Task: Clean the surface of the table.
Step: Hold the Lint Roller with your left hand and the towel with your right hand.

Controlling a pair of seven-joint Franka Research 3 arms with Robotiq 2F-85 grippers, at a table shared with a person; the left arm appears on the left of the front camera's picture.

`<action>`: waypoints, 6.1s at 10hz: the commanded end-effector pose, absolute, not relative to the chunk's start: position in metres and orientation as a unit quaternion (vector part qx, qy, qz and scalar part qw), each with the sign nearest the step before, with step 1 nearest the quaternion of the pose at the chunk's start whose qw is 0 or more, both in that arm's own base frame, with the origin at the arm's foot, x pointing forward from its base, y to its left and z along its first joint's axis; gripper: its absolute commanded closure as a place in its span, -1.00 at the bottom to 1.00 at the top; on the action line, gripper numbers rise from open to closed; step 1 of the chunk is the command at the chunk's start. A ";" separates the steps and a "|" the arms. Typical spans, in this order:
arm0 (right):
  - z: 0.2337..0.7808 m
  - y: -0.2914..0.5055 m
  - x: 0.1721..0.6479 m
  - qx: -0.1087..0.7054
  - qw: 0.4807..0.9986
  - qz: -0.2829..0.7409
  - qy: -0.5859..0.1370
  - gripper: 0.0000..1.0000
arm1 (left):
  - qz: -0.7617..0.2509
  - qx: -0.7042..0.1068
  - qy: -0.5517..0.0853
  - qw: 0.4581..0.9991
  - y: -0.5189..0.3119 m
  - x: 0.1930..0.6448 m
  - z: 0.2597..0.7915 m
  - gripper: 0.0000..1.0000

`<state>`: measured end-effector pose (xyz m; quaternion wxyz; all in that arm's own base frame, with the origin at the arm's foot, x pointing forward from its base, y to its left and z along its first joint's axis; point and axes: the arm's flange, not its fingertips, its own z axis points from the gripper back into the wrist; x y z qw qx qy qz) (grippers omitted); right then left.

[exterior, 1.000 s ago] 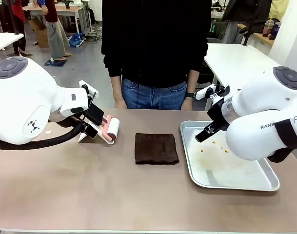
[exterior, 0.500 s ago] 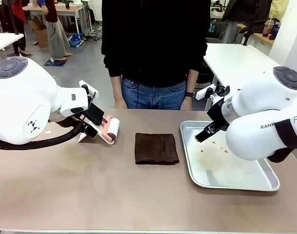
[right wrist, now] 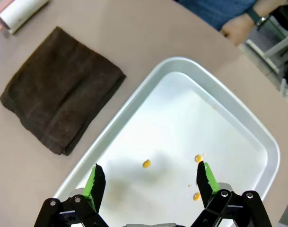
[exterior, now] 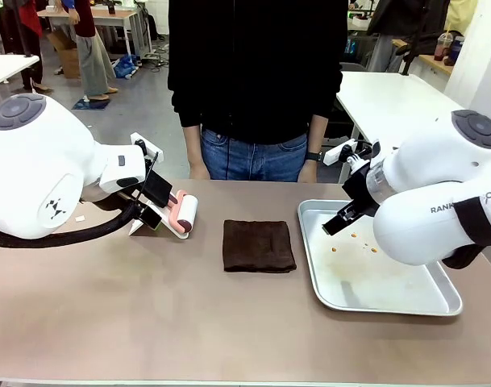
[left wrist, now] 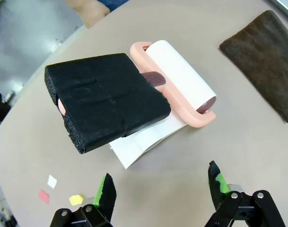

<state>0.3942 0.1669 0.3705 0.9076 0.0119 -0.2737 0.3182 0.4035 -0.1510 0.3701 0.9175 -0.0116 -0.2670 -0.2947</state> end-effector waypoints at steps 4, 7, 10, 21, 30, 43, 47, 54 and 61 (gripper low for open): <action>0.416 0.144 0.379 0.148 0.960 0.205 -0.120 -1.00 | -0.257 -0.155 -0.170 0.939 -0.111 0.381 0.418 -1.00; 0.450 0.108 0.353 0.309 0.935 0.152 -0.081 -1.00 | -0.160 -0.257 -0.168 0.938 -0.048 0.362 0.453 -1.00; 0.460 0.023 0.316 0.443 0.888 0.026 -0.122 -1.00 | -0.071 -0.392 -0.236 0.886 0.067 0.341 0.462 -1.00; 0.390 -0.226 0.287 0.545 0.775 -0.232 -0.220 -1.00 | 0.128 -0.501 -0.328 0.791 0.231 0.285 0.381 -1.00; 0.431 -0.176 0.308 0.479 0.823 -0.208 -0.223 -1.00 | 0.151 -0.468 -0.289 0.822 0.209 0.313 0.438 -1.00; 0.418 0.234 0.430 0.174 0.977 0.037 -0.118 -1.00 | 0.016 -0.262 -0.156 0.952 -0.071 0.477 0.473 -1.00; 0.385 0.246 0.428 0.183 0.977 0.050 -0.101 -1.00 | -0.002 -0.249 -0.121 0.961 -0.079 0.490 0.439 -1.00; 0.381 0.256 0.432 0.174 0.980 0.044 -0.089 -1.00 | 0.001 -0.278 -0.110 0.954 -0.085 0.492 0.430 -1.00; 0.339 0.336 0.475 0.050 0.997 0.005 -0.062 -1.00 | 0.016 -0.306 -0.088 0.948 -0.090 0.530 0.403 -1.00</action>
